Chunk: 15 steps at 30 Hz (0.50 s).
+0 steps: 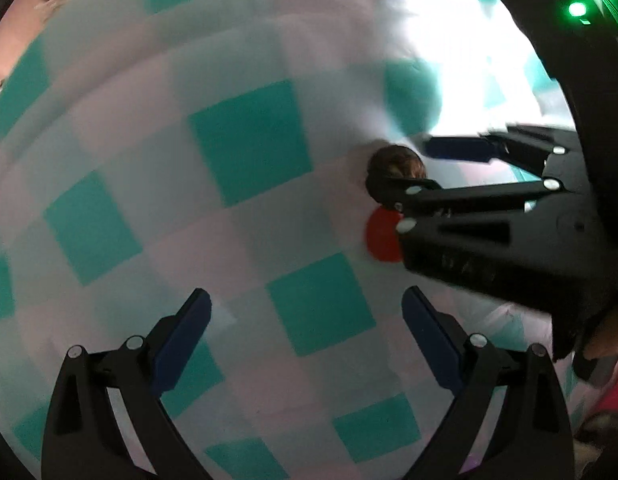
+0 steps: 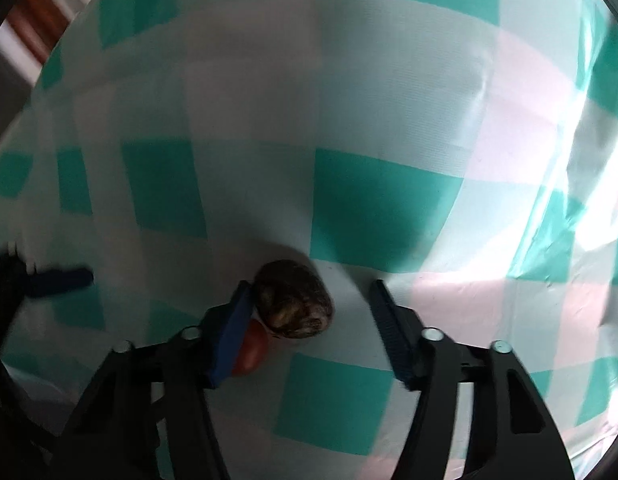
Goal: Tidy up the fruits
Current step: 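Grasp the brown mangosteen with the right tool while the left tool grasps the red tomato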
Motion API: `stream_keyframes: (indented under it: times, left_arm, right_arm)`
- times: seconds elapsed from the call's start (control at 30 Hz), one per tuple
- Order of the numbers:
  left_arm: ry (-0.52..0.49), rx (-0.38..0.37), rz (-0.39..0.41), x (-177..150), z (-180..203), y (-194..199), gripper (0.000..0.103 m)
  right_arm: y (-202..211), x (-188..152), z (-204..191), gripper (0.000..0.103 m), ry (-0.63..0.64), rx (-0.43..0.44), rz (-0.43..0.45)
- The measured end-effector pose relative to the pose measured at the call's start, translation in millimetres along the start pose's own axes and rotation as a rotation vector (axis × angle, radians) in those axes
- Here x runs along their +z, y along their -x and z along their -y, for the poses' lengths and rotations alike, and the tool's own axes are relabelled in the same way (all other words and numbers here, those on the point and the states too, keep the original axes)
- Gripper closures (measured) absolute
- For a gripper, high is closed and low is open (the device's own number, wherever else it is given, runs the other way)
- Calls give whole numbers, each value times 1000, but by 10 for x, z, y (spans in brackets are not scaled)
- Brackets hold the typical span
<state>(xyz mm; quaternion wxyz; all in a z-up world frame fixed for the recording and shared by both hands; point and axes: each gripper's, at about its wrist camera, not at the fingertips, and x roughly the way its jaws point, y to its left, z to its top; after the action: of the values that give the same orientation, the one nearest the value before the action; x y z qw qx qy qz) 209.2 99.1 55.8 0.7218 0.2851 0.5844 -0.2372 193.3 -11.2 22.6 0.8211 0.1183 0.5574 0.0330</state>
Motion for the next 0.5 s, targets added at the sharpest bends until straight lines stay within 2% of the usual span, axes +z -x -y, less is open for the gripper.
stream_keyframes:
  times: [0.03, 0.1, 0.2, 0.33, 0.43, 0.5]
  left_arm:
    - [-34, 0, -8, 28, 29, -31, 7]
    - [-85, -14, -11, 67, 81, -80, 7]
    - [-116, -68, 7, 117, 122, -159, 7]
    - [-116, -165, 51, 191, 143, -269, 19]
    - [-121, -147, 58, 219, 137, -329, 19]
    - [-108, -147, 90, 228, 86, -300, 21]
  right_arm:
    - [10, -18, 5, 66, 14, -3, -3]
    - [54, -62, 81, 66, 6, 3, -3]
    - [185, -141, 365, 66, -91, 21, 15]
    - [454, -292, 698, 66, -158, 11, 63]
    - [578, -416, 798, 66, -158, 6, 76]
    - [620, -488, 817, 66, -157, 3, 77]
